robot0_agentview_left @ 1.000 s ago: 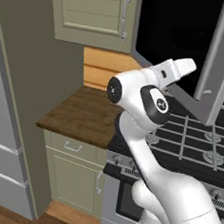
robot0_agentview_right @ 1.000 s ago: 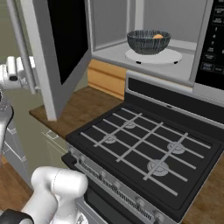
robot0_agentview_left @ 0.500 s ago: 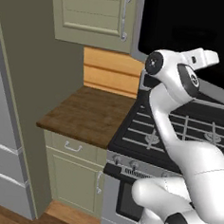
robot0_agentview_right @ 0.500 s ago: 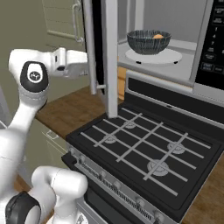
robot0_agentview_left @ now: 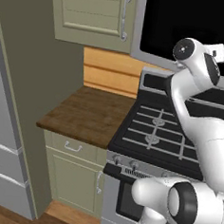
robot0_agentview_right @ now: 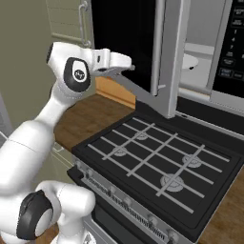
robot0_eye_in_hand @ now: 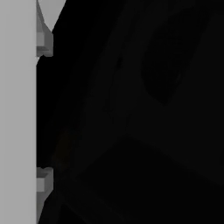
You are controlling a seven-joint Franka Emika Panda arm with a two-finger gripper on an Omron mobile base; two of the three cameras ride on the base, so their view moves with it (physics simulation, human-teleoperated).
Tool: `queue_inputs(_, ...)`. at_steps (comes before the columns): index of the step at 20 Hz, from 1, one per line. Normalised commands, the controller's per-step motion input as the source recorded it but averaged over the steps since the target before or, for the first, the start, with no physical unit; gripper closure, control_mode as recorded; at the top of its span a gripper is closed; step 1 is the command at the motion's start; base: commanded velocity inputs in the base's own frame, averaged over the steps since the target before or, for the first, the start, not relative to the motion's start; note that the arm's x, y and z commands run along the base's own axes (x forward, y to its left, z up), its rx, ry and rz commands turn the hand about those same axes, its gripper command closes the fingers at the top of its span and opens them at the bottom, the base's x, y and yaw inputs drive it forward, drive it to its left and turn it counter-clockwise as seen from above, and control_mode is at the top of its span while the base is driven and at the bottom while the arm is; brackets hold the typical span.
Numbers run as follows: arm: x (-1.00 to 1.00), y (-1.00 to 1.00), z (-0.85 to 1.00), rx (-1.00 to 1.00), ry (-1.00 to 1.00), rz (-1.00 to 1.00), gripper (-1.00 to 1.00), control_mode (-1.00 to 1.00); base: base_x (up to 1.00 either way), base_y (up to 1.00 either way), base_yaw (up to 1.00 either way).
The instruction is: Pick the squash from the sink and place it in the bowl. Then pick the bowl and place it in the microwave. Then close the microwave door and press the start button.
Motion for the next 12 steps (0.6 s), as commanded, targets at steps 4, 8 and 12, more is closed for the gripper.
queue_inputs(4,0.47,-0.55,0.01,0.11,-0.01,0.1,-1.0,-1.0,0.0,0.0,0.0)
queue_inputs(8,0.5,-0.54,0.0,0.09,-0.02,0.1,-1.0,-1.0,0.0,0.0,0.0)
queue_inputs(12,0.63,-0.46,-0.01,0.05,-0.04,0.09,-1.0,-1.0,0.0,0.0,0.0)
